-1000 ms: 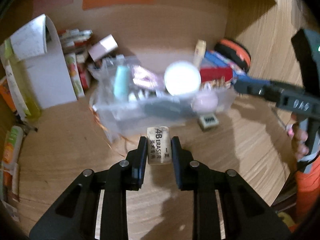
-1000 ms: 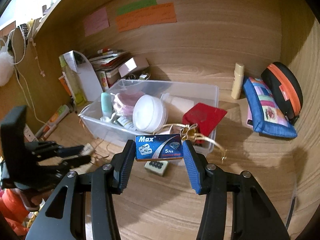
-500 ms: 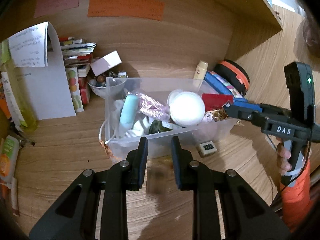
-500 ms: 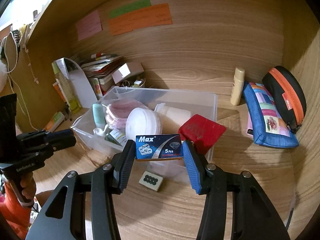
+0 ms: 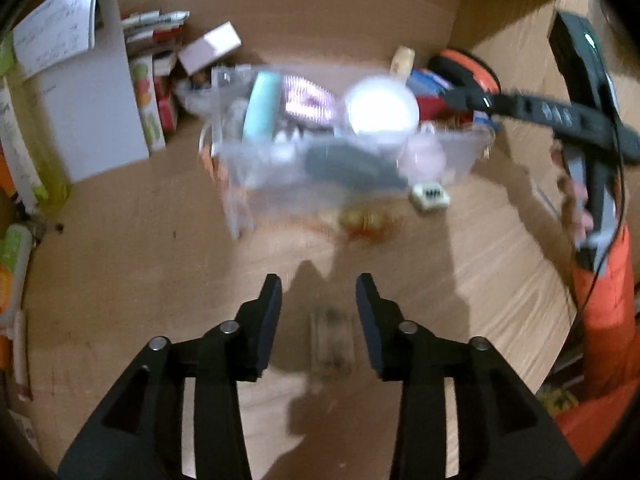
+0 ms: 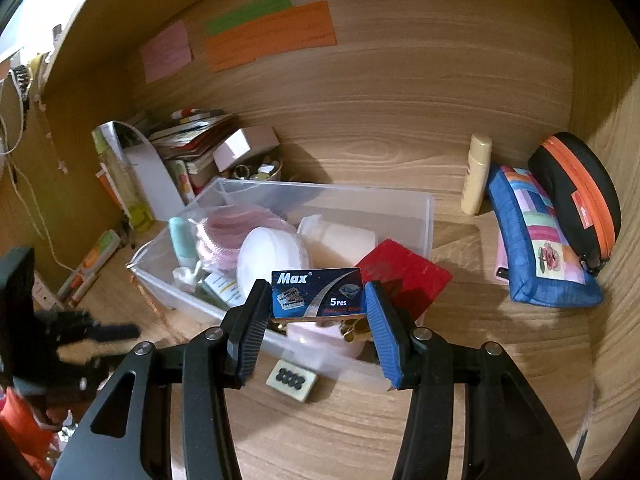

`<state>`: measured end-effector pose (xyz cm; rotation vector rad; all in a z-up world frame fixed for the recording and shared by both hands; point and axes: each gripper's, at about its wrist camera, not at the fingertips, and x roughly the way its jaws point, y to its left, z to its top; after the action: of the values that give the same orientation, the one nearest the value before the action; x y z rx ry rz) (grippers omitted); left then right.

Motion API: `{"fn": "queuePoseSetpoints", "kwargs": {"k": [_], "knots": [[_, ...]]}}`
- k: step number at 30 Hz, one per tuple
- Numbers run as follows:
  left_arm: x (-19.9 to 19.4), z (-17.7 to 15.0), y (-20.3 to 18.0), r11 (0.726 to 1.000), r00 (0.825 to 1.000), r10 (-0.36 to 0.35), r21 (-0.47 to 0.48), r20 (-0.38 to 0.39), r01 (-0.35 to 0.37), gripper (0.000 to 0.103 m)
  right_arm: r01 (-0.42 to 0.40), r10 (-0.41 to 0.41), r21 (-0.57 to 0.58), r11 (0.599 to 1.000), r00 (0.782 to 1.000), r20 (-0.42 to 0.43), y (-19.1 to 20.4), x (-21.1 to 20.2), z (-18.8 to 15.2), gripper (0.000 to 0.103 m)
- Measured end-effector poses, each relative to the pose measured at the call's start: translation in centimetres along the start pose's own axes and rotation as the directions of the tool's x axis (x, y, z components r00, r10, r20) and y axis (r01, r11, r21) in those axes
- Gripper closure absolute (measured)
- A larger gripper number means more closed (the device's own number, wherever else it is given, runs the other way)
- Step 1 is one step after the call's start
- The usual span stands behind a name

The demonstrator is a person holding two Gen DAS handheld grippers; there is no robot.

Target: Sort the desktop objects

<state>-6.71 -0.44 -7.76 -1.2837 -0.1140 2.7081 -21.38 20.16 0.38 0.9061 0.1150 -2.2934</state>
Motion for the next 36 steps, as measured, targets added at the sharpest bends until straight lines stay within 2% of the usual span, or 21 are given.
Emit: {"fn": "queuePoseSetpoints", "kwargs": {"k": [8, 10, 12, 14, 15, 20, 23, 28, 36], "knots": [[0.8, -2.1, -1.0, 0.998, 0.998, 0.049, 0.037, -0.027, -0.048, 0.058, 0.025, -0.025, 0.006, 1.0, 0.999, -0.039, 0.4, 2.2, 0.0, 0.058], [0.7, -1.9, -1.2, 0.997, 0.998, 0.066, 0.048, -0.012, -0.065, 0.061, 0.055, -0.055, -0.009, 0.998, 0.998, -0.039, 0.8, 2.4, 0.0, 0.058], [1.0, -1.7, -1.3, 0.998, 0.998, 0.05, 0.047, -0.026, -0.048, 0.071, 0.08, -0.08, -0.014, 0.997, 0.996, -0.04, 0.8, 2.6, 0.0, 0.058], [1.1, -1.5, -1.4, 0.997, 0.998, 0.061, 0.058, -0.024, -0.06, 0.074, 0.092, -0.092, -0.003, 0.996, 0.994, -0.051, 0.6, 2.9, 0.1, 0.058], [1.1, -1.5, -1.6, 0.996, 0.998, 0.062, 0.067, -0.026, -0.061, 0.079, 0.097, -0.097, 0.001, 0.995, 0.994, -0.053, 0.5, 3.0, 0.1, 0.058], [0.7, -2.0, -2.0, 0.994, 0.998, 0.06, 0.089, -0.027, -0.057, 0.08, 0.149, -0.151, -0.028, 0.988, 0.987, -0.061, 1.0, 3.6, -0.1, 0.058], [0.4, -2.2, -1.4, 0.997, 0.998, 0.057, 0.053, -0.025, -0.056, 0.08, 0.166, -0.169, -0.044, 0.985, 0.984, -0.06, 1.1, 3.8, -0.2, 0.058], [-0.6, -1.3, -0.2, 0.999, 0.999, 0.04, -0.01, 0.019, -0.04, 0.08, 0.164, -0.166, -0.035, 0.986, 0.984, -0.069, 1.2, 3.7, -0.1, 0.058], [-2.6, 1.7, -0.3, 0.999, 0.99, 0.011, -0.04, 0.144, -0.005, 0.08, 0.096, -0.096, -0.001, 0.995, 0.992, -0.08, 1.0, 2.7, -0.3, 0.058]]}}
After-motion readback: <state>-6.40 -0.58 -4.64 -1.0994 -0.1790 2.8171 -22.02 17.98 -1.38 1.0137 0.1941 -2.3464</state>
